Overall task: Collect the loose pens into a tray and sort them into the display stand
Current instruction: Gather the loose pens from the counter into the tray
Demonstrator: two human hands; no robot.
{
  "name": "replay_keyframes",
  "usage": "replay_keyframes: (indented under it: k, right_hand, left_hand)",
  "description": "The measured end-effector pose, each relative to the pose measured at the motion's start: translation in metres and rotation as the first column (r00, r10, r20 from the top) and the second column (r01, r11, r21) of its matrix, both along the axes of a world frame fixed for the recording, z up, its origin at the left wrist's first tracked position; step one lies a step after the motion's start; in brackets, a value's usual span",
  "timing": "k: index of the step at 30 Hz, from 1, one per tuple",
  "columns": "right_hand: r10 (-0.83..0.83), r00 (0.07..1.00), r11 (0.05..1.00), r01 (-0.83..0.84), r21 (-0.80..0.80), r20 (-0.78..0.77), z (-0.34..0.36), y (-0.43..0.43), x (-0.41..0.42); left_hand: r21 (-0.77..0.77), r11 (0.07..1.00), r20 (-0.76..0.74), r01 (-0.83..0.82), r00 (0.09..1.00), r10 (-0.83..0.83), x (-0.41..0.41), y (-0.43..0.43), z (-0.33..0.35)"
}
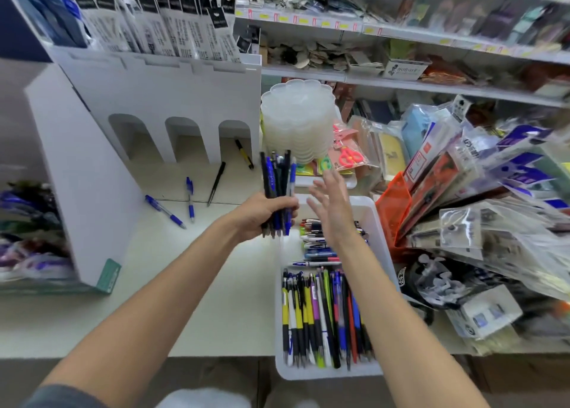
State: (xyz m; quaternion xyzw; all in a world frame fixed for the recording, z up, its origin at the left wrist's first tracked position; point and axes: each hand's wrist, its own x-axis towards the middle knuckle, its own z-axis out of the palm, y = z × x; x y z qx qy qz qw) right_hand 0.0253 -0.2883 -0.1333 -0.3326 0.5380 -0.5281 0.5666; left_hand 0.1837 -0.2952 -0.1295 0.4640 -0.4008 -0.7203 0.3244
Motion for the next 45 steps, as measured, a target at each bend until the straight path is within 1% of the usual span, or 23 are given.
replay_keyframes:
  k: [3,5,8,10,12,15,19,21,26,28,30,31,32,33,34,35,36,37,38,39,41,43,45]
  right_hand:
    - [0.086,0.971,0.982,-0.120,-0.146,-0.224,0.023,-0.005,0.006]
    - [0.031,0.921,0.975,-0.114,-0.191,-0.389,0.022,-0.004,0.014]
    - [-0.025,0.921,0.986,-0.040,-0.159,-0.389,0.013,-0.002,0.011]
    - [-0.045,0.938,0.993,0.006,-0.114,-0.343,0.010,0.001,0.008]
    - [-0.174,0.957,0.983,0.157,-0.093,-0.233,0.007,0.002,0.004]
    - [-0.356,0.927,0.934,0.351,-0.065,-0.119,0.003,0.002,-0.007]
    - [-0.328,0.936,0.945,0.322,-0.061,-0.129,-0.002,0.010,-0.016]
    - [-0.314,0.940,0.949,0.313,-0.027,-0.132,-0.008,0.015,-0.020]
    - [-0.283,0.958,0.958,0.284,0.037,-0.034,-0.021,0.014,-0.034]
    - [-0.220,0.974,0.975,0.222,0.033,-0.056,-0.021,0.013,-0.038]
    - [-0.093,0.981,0.993,0.105,0.061,-0.170,-0.019,0.019,-0.048]
    - [-0.010,0.957,0.999,0.023,0.043,-0.289,-0.019,0.027,-0.056]
    - [0.074,0.869,0.995,-0.099,-0.026,-0.489,-0.020,0.035,-0.066]
    - [0.121,0.668,0.959,-0.269,-0.087,-0.734,-0.019,0.044,-0.074]
    - [0.075,0.390,0.895,-0.433,-0.110,-0.918,-0.021,0.049,-0.080]
    - [-0.016,0.126,0.826,-0.558,-0.084,-0.992,-0.023,0.050,-0.086]
    - [-0.097,-0.062,0.778,-0.627,-0.036,-0.993,-0.026,0.046,-0.090]
    - [-0.137,-0.168,0.758,-0.652,0.006,-0.976,-0.028,0.041,-0.092]
    - [-0.139,-0.213,0.752,-0.658,0.037,-0.967,-0.031,0.033,-0.093]
    - [-0.126,-0.210,0.742,-0.669,0.048,-0.970,-0.031,0.025,-0.095]
    - [-0.079,-0.169,0.741,-0.669,0.056,-0.982,-0.030,0.013,-0.102]
    - [0.010,-0.232,0.752,-0.639,0.160,-0.973,-0.032,0.005,-0.109]
    - [0.097,-0.266,0.770,-0.590,0.241,-0.959,-0.039,0.001,-0.115]
  left_hand:
    - [-0.003,0.945,0.252,0.328,0.915,-0.317,-0.010,0.002,0.012]
    - [0.022,0.896,0.313,0.444,0.848,-0.428,-0.018,0.001,0.016]
    - [0.045,0.870,0.398,0.491,0.790,-0.466,-0.022,0.003,0.016]
    - [0.041,0.863,0.388,0.503,0.788,-0.478,-0.023,0.007,0.014]
    - [0.021,0.872,0.354,0.490,0.812,-0.465,-0.024,0.011,0.011]
    - [0.003,0.925,0.187,0.381,0.908,-0.375,-0.024,0.022,0.001]
    - [0.060,0.960,-0.035,0.273,0.962,-0.271,-0.031,0.038,-0.014]
    - [0.094,0.950,-0.077,0.299,0.953,-0.293,-0.035,0.040,-0.017]
    - [0.185,0.888,-0.060,0.420,0.907,-0.417,-0.050,0.040,-0.020]
    - [0.200,0.886,-0.047,0.417,0.908,-0.417,-0.052,0.034,-0.022]
    - [0.187,0.898,0.006,0.397,0.914,-0.406,-0.045,0.023,-0.023]
    - [0.173,0.902,0.061,0.396,0.909,-0.411,-0.037,0.016,-0.022]
    - [0.157,0.900,0.129,0.407,0.895,-0.427,-0.030,0.008,-0.021]
    - [0.143,0.889,0.207,0.436,0.865,-0.458,-0.024,0.001,-0.019]
    - [0.137,0.864,0.279,0.485,0.818,-0.504,-0.021,-0.006,-0.016]
    - [0.138,0.827,0.342,0.545,0.758,-0.556,-0.021,-0.010,-0.011]
    - [0.141,0.785,0.390,0.603,0.695,-0.604,-0.025,-0.013,-0.007]
    - [0.144,0.742,0.424,0.655,0.636,-0.645,-0.032,-0.015,-0.003]
    - [0.143,0.707,0.441,0.693,0.595,-0.672,-0.040,-0.017,0.000]
    - [0.138,0.688,0.452,0.713,0.573,-0.684,-0.047,-0.018,0.001]
    - [0.096,0.704,0.481,0.704,0.586,-0.652,-0.058,-0.018,-0.006]
    - [-0.029,0.781,0.541,0.624,0.667,-0.513,-0.065,-0.017,-0.023]
    - [-0.194,0.885,0.547,0.423,0.796,-0.261,-0.071,-0.011,-0.044]
